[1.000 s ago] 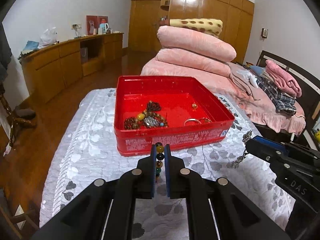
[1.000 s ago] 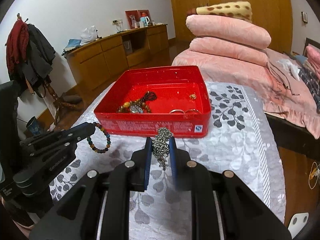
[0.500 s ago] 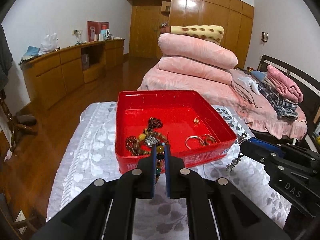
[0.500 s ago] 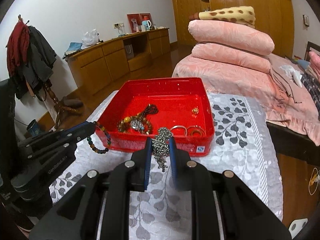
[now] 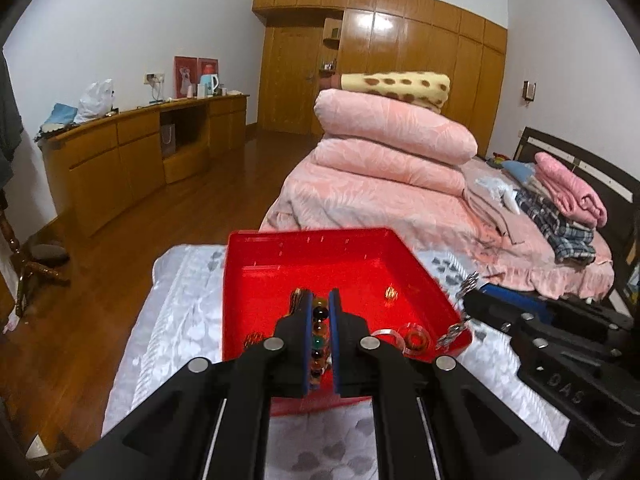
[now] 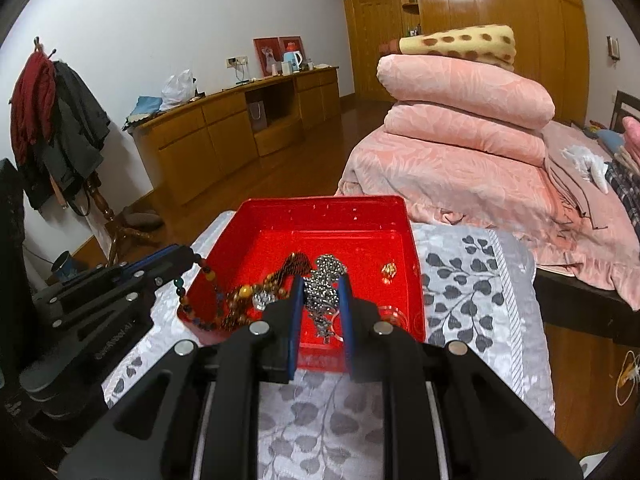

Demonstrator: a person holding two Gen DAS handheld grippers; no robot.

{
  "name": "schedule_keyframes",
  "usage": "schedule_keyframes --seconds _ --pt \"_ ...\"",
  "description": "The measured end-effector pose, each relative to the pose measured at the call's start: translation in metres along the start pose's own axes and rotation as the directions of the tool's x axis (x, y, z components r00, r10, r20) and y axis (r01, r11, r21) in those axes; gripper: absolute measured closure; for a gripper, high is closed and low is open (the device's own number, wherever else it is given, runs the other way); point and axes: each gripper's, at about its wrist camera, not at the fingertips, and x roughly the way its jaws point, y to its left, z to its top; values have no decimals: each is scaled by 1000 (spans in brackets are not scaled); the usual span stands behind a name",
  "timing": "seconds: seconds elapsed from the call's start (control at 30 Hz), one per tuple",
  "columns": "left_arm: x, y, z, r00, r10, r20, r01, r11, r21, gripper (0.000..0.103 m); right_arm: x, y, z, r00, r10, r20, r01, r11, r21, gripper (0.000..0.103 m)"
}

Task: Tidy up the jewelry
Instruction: 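Carry the silver chain and multicolour bracelet over the red tin, then open both tools to drop the chain and bracelet into the tin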

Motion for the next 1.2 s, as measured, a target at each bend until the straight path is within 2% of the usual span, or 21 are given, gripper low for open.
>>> schedule_keyframes --seconds 0.23,0.53,0.57,0.6,0.63,0.67,0.77,0.9,0.97,1.2 --pt "12 0 24 999 -22 40 23 999 -22 95 15 -8 19 1000 -2 1 2 1000 8 87" --pt "59 10 27 999 -19 -29 18 999 -43 95 51 -19 28 999 -6 -39 7 1000 30 87" --pt "63 11 27 999 -19 -38 17 999 -44 90 55 -19 28 999 -8 -45 10 1000 28 84" --pt "67 12 26 999 -15 -48 12 999 -47 70 58 -20 28 999 -18 -47 19 999 30 79" --pt "72 14 25 998 -6 -56 3 999 -52 59 61 -22 28 998 -32 -47 34 999 38 67" --pt "74 15 24 999 0 -53 -3 999 -54 52 63 -22 27 998 -41 -48 43 998 39 66" --pt "79 19 20 998 13 -62 -17 998 -63 52 65 -25 24 997 -58 -49 60 997 39 64" --pt "77 24 16 998 36 -52 -39 996 -76 39 60 -28 18 994 -108 -35 109 994 32 50" --pt "74 26 13 997 53 -47 -57 996 -70 36 58 -33 17 993 -117 -32 118 992 37 42" --pt "57 33 5 996 84 -15 -85 994 -75 20 49 -37 7 989 -145 -25 145 989 32 28"
